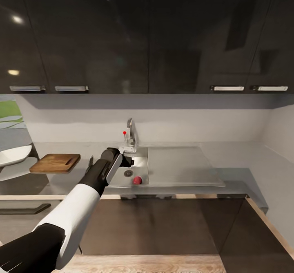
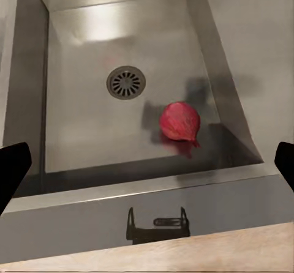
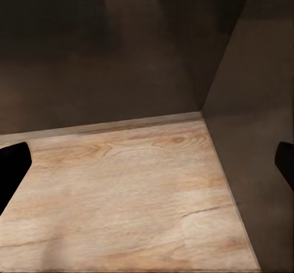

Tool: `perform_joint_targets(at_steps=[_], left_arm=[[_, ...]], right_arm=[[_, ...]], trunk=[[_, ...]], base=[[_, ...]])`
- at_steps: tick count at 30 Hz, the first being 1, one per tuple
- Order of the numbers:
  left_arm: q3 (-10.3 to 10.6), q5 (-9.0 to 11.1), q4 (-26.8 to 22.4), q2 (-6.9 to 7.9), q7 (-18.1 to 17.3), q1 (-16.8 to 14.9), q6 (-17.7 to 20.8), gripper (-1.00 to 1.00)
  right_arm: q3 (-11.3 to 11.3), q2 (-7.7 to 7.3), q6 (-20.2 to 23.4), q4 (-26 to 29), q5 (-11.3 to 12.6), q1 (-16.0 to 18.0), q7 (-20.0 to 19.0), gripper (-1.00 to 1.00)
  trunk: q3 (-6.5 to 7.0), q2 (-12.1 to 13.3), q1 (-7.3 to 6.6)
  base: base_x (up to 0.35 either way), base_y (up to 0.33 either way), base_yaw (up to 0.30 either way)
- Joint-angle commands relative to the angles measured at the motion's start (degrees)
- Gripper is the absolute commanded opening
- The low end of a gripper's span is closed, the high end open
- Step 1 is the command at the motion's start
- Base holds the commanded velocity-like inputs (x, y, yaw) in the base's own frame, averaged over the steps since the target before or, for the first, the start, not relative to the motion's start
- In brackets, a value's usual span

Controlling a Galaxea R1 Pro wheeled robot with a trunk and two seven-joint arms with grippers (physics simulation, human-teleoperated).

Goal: In the kitchen, take the Vidalia onion out of the sink, dice it on the chopping board with the paring knife, put the diced onion into the bowl on the countertop, then place both the paring knife and the chopping board into the sink.

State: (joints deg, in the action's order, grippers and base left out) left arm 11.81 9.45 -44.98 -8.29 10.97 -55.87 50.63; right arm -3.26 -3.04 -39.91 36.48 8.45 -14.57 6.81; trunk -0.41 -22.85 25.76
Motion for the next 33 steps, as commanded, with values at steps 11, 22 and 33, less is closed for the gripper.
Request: perform_joint_targets(at_steps=[11,22,33], left_arm=[[0.1,0.6,5.5,0.03,0.6,0.0,-4.7,1.00],[0.1,0.7,6.6,0.02,0.6,0.0,-5.0,1.00],[0.1,0.7,8.8,-0.13,0.3,0.0,-5.0,1.00]], right_arm=[[-0.3,1.26,0.0,-3.3,0.7,0.0,0.3,1.00],[-0.3,1.62,0.0,-4.5,1.3,0.0,0.4,1.00],[-0.4,1.96,0.2,-6.2,2.3,0.0,0.5,1.00]], trunk=[[-0.93,-0.1,0.03],[-1.80,-0.1,0.03],[-2.80,-0.1,0.03]], base=[[0.003,-0.001,0.000],[0.059,-0.004,0.000],[0.257,-0.115,0.000]])
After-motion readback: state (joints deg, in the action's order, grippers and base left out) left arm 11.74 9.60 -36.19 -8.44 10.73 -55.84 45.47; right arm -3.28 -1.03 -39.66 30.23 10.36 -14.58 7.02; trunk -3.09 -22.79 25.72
